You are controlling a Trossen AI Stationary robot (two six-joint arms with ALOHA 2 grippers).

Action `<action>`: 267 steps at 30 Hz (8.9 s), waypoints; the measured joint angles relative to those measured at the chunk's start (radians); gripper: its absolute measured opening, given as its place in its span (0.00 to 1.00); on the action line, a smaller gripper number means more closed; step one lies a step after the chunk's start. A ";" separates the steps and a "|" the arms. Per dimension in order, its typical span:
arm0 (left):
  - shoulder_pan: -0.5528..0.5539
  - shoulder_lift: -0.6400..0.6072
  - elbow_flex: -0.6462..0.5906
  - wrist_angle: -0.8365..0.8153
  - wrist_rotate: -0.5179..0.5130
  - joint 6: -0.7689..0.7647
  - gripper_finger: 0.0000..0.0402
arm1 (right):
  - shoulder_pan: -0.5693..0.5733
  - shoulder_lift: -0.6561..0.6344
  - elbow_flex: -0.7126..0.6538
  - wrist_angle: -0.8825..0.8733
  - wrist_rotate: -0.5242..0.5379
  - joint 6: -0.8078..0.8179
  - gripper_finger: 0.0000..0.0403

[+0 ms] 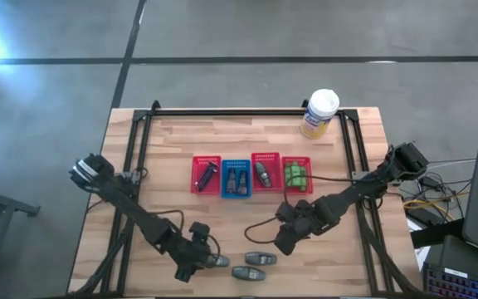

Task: Pick & Place Travel size toiletries
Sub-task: Put the gray deodorant into the middle red bin

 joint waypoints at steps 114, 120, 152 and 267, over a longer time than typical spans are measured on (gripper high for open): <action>0.259 -0.187 0.101 0.096 -0.317 0.086 0.73 | -0.179 0.000 -0.244 1.173 0.057 0.072 0.37; 0.259 -0.187 0.101 0.067 -0.323 0.069 0.88 | -0.179 -0.001 -0.244 1.112 0.107 0.073 0.36; 0.206 -0.264 0.100 -0.238 -0.480 -0.249 0.90 | -0.243 -0.208 -0.159 0.066 0.693 -0.139 0.36; 0.254 -0.263 0.097 -0.256 -0.495 -0.343 0.90 | -0.632 -0.035 0.074 -0.104 -0.044 -0.660 0.18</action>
